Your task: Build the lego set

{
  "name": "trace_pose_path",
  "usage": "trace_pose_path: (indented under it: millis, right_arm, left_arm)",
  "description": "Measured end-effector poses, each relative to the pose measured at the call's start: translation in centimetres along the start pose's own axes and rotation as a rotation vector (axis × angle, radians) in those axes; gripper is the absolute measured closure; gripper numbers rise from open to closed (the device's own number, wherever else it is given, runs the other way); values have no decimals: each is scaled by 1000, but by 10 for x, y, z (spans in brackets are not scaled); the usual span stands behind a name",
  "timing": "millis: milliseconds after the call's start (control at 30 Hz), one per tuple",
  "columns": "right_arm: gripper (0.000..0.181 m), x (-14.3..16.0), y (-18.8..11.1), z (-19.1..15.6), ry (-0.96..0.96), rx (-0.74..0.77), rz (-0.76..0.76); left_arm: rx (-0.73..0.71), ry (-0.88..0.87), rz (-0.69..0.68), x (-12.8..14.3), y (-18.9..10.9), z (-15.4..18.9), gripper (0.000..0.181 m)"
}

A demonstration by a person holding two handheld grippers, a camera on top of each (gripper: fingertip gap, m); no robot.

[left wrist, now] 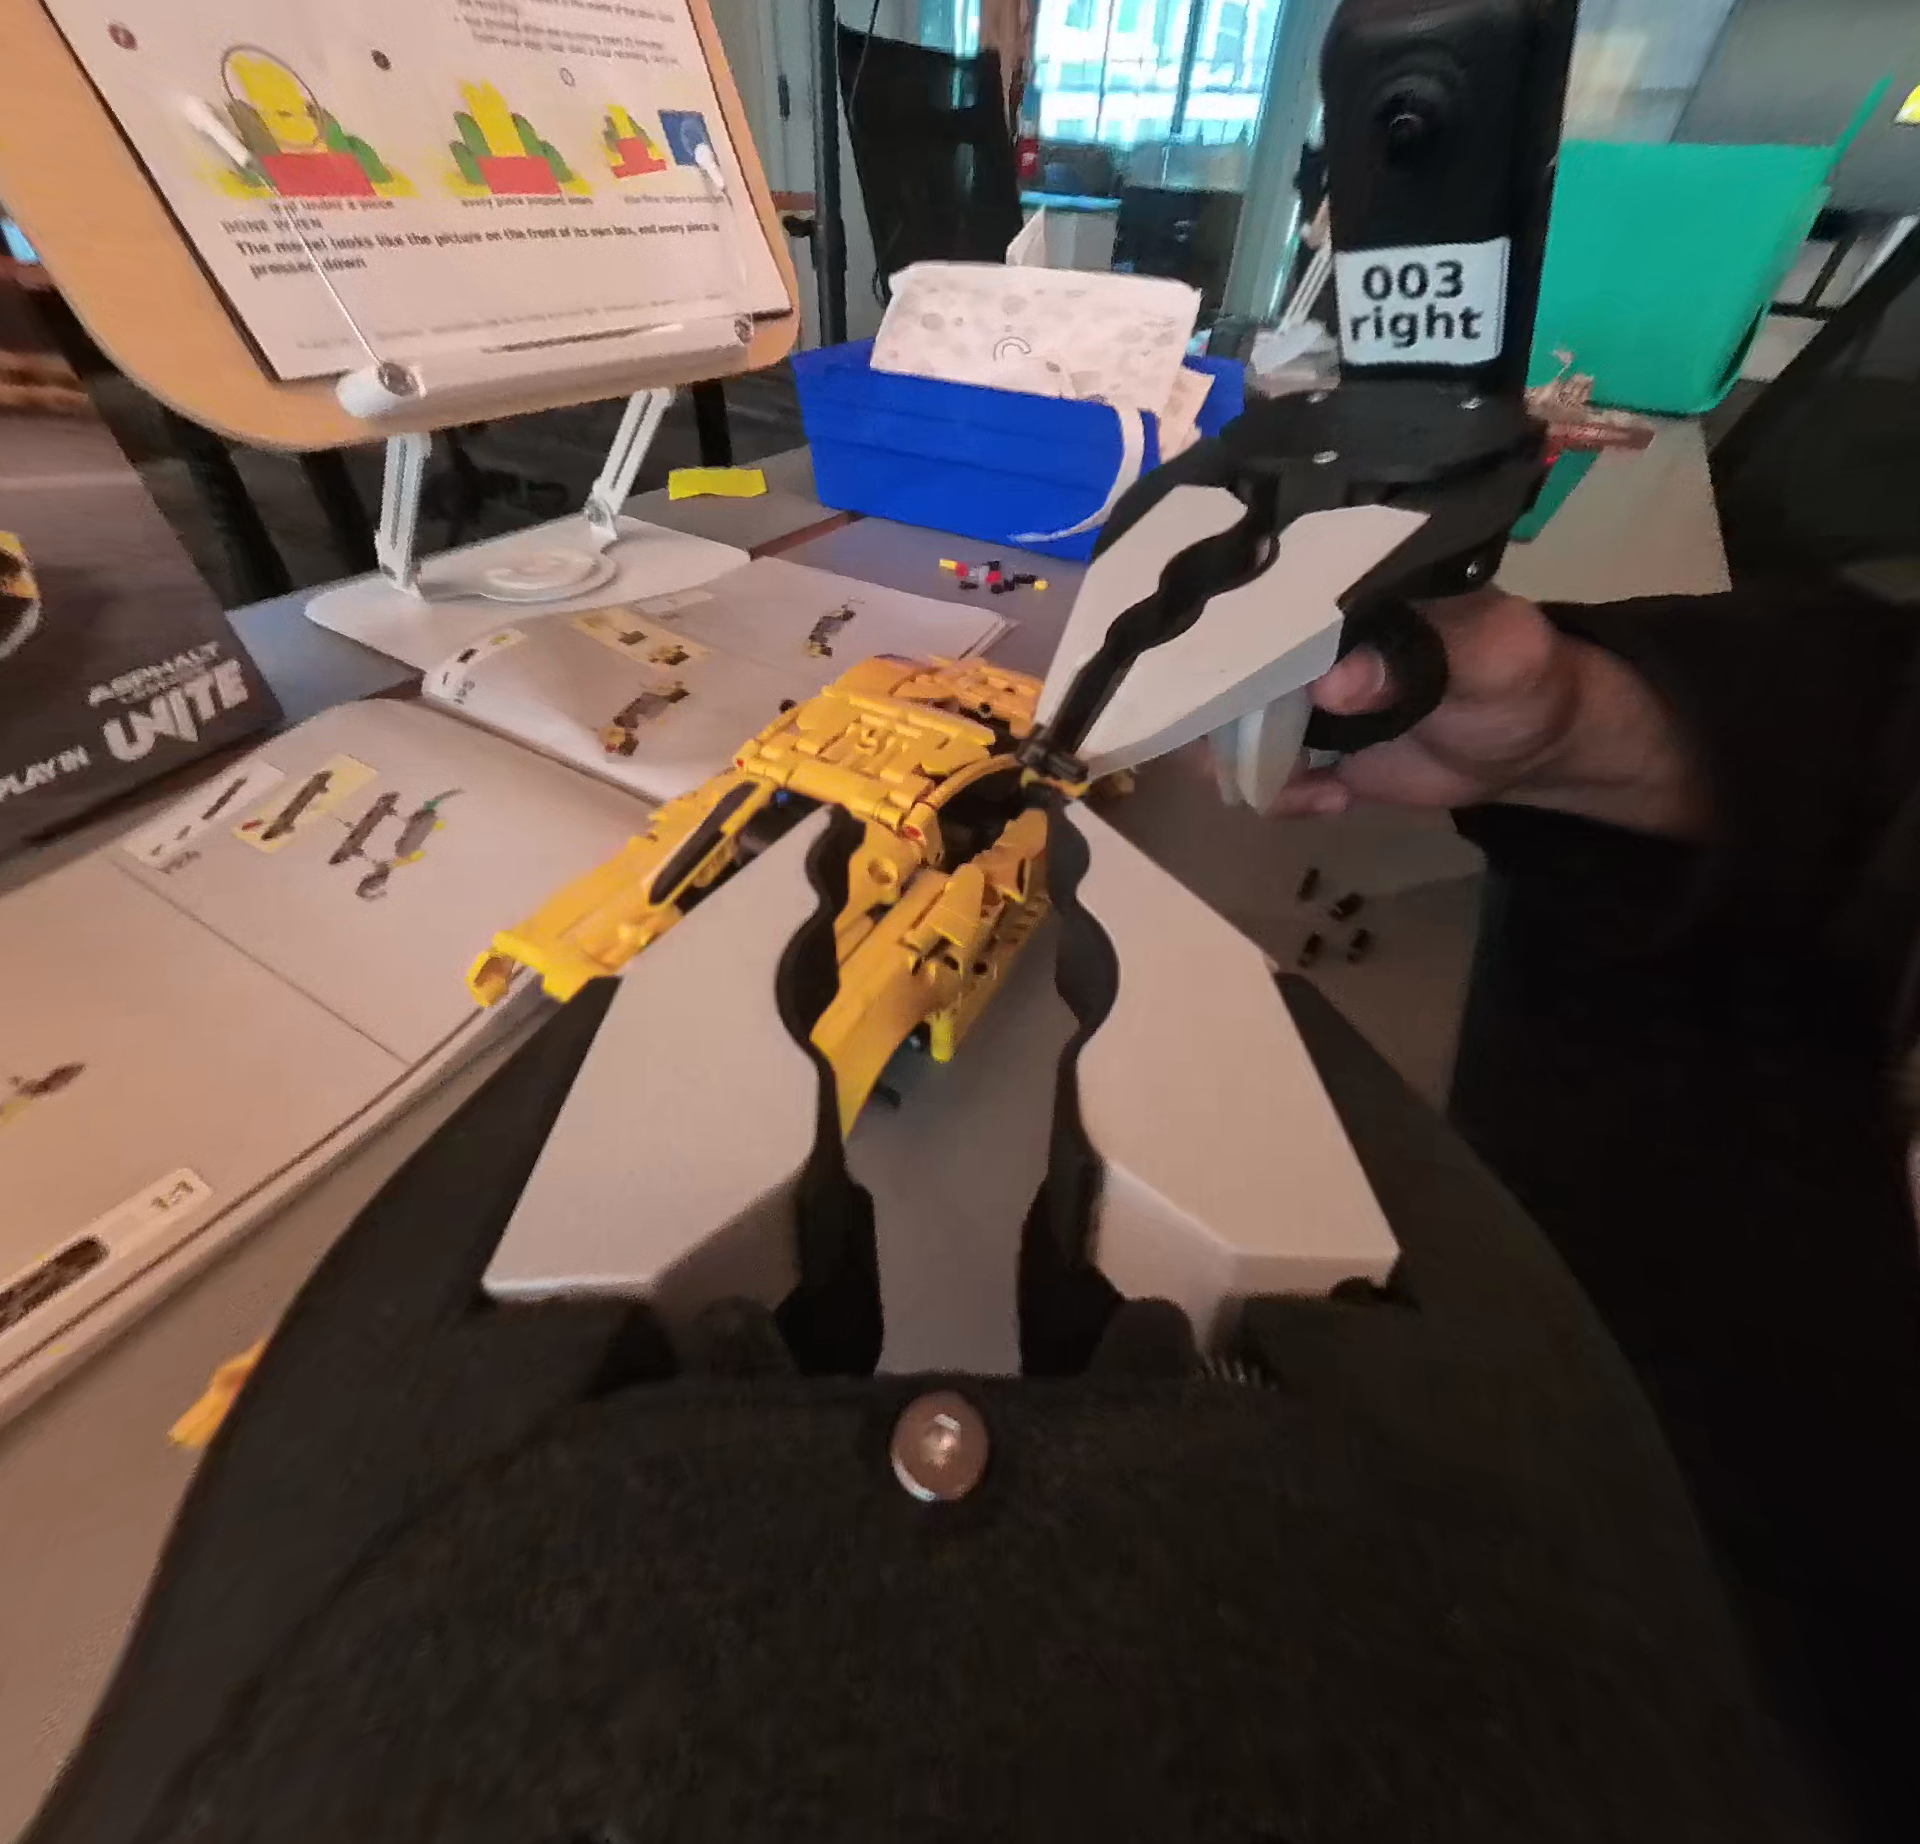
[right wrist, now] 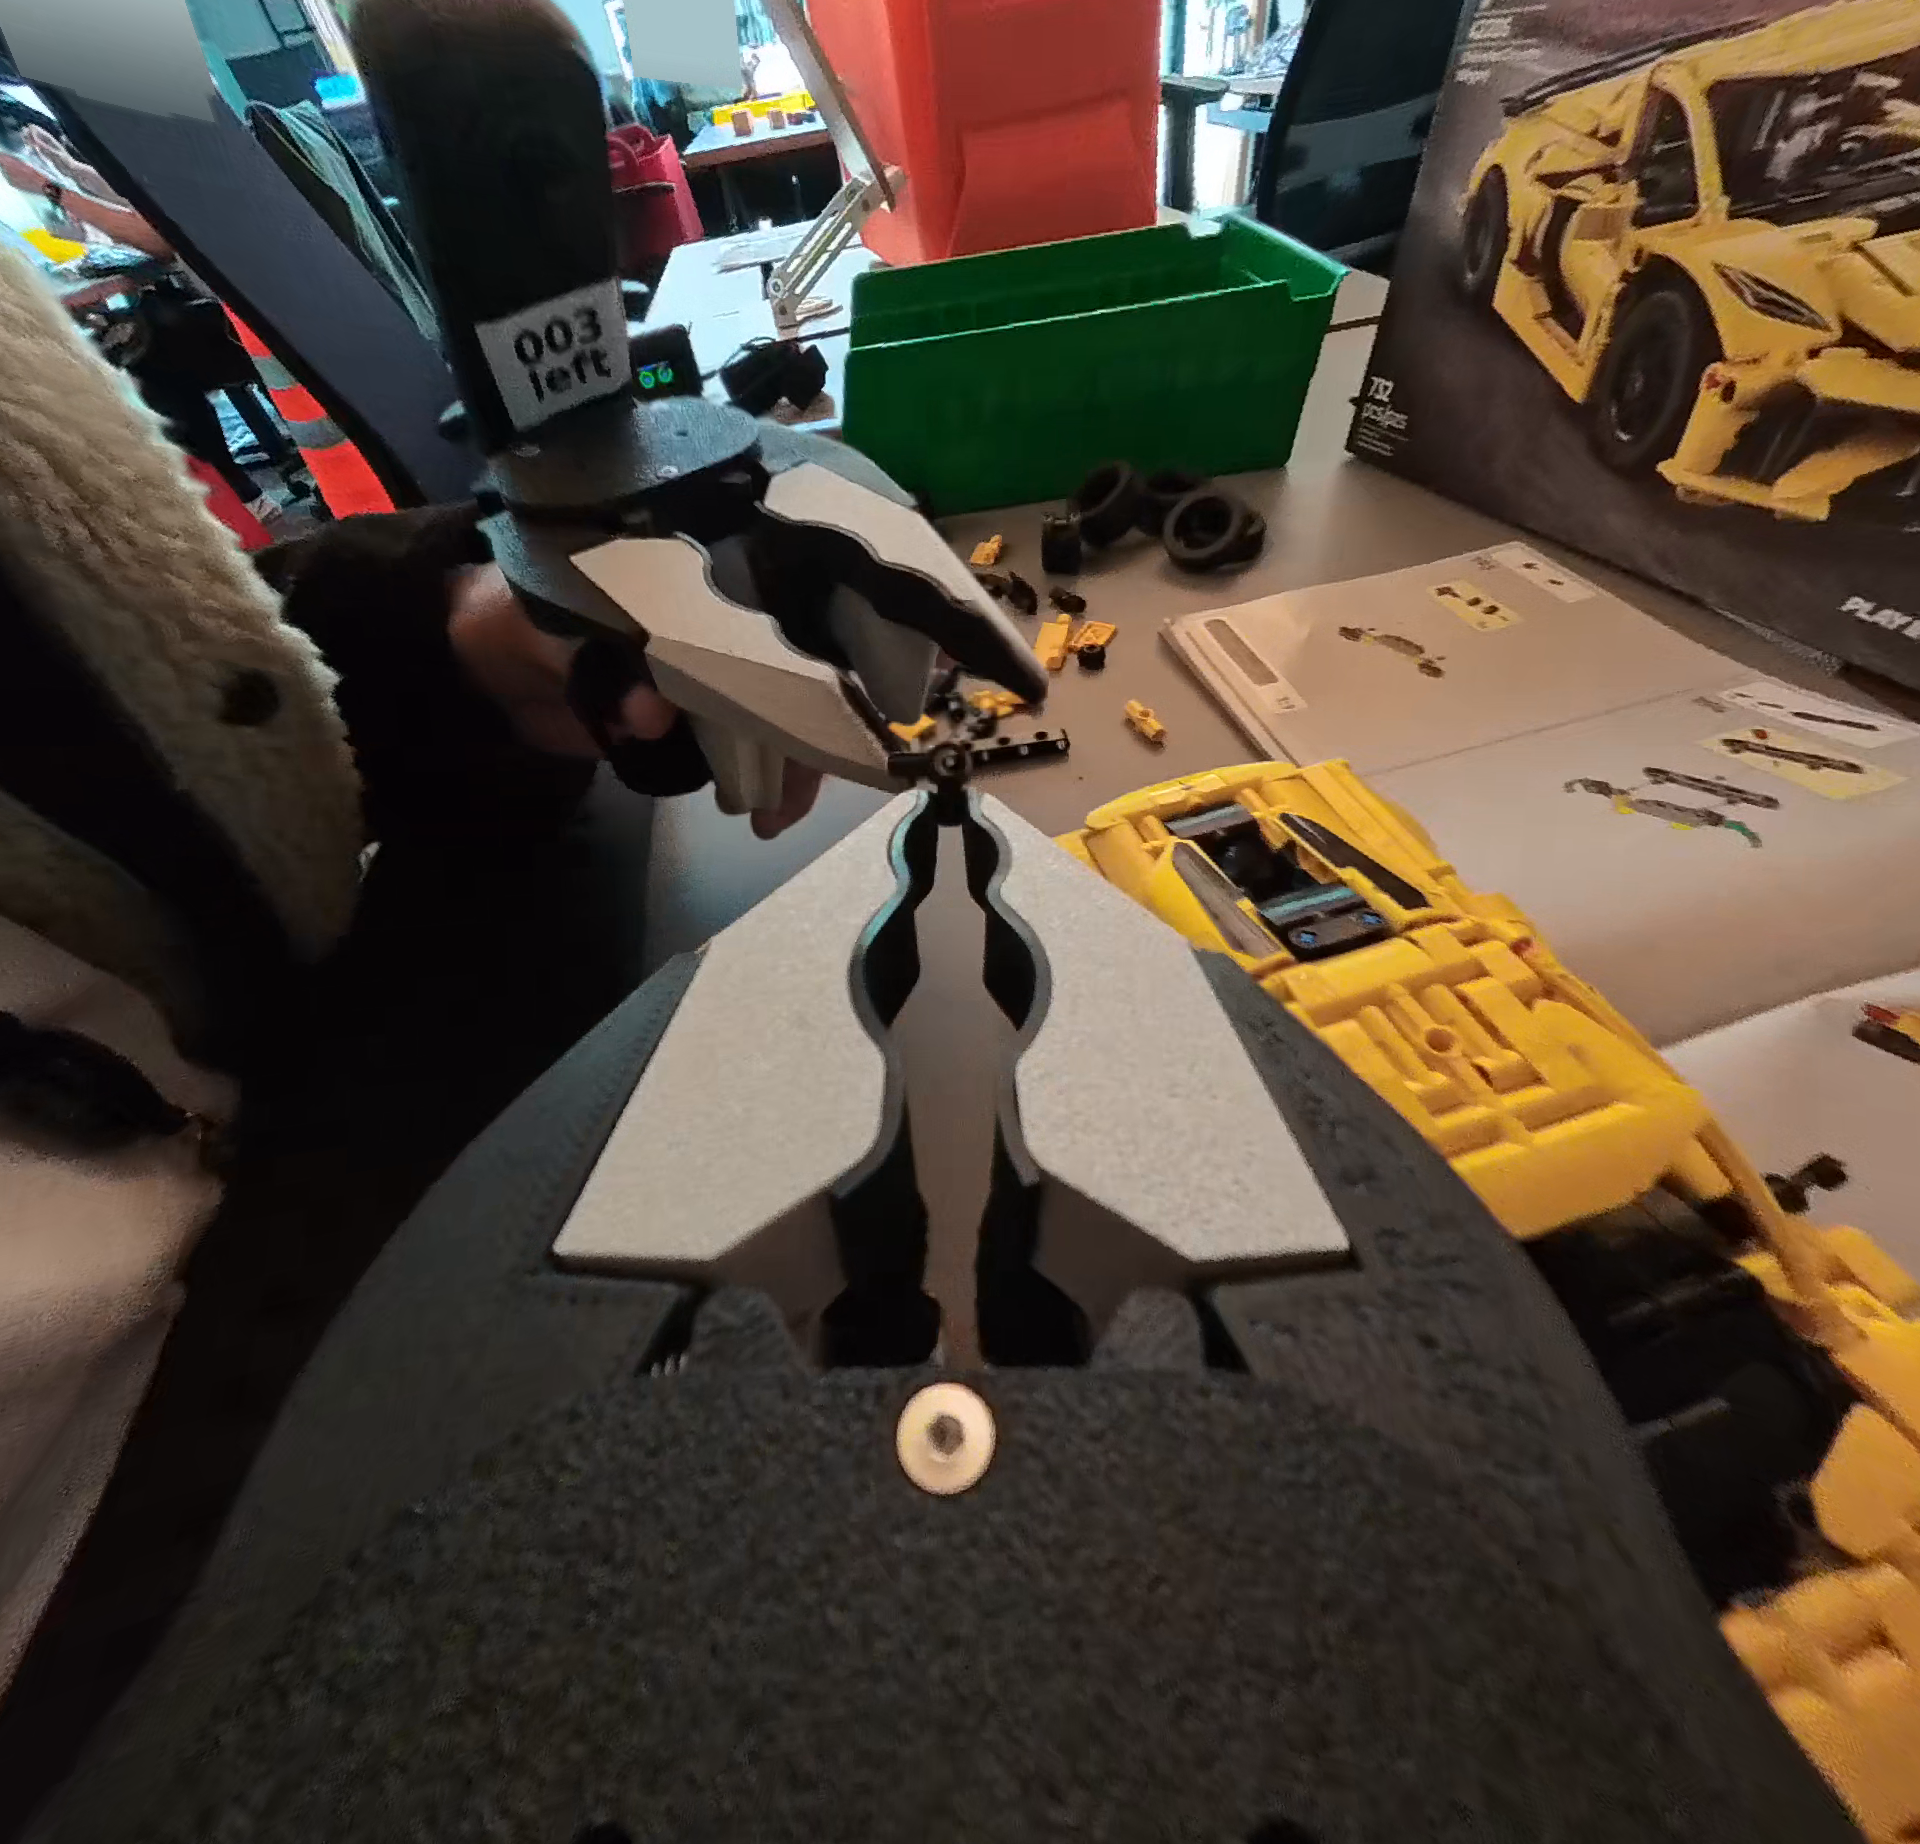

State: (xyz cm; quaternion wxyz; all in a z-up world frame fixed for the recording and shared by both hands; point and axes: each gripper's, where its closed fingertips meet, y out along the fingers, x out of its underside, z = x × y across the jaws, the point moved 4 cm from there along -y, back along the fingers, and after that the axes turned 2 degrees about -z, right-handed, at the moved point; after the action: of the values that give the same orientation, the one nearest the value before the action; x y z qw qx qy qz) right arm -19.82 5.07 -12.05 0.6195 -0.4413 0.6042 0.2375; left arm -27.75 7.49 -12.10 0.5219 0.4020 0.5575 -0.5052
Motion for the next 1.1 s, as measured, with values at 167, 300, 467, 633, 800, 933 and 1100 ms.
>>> trace_pose_path:
  millis: [167,300,467,633,800,933,1100]
  right_arm:
    - [178,-1,-25,20,-18,92,10]
    - [178,7,-25,26,-145,196,-75]
    - [178,17,-11,21,-287,248,-175]
    - [178,17,-9,16,-332,248,-181]
    - [178,19,-7,11,-382,247,-209]
    - [178,16,-7,6,-406,253,-190]
    - [154,-1,-13,8,-306,323,-16]
  left_arm:
    - [208,-372,162,-11,11,-1,144]
    - [153,-473,66,-8,17,-12,144]
    - [205,-739,-72,5,34,-7,148]
    - [256,-857,-94,13,38,-3,156]
    - [253,-820,-135,15,37,1,173]
    - [279,-816,-135,13,33,3,174]
    - [344,-974,164,-12,18,-16,175]
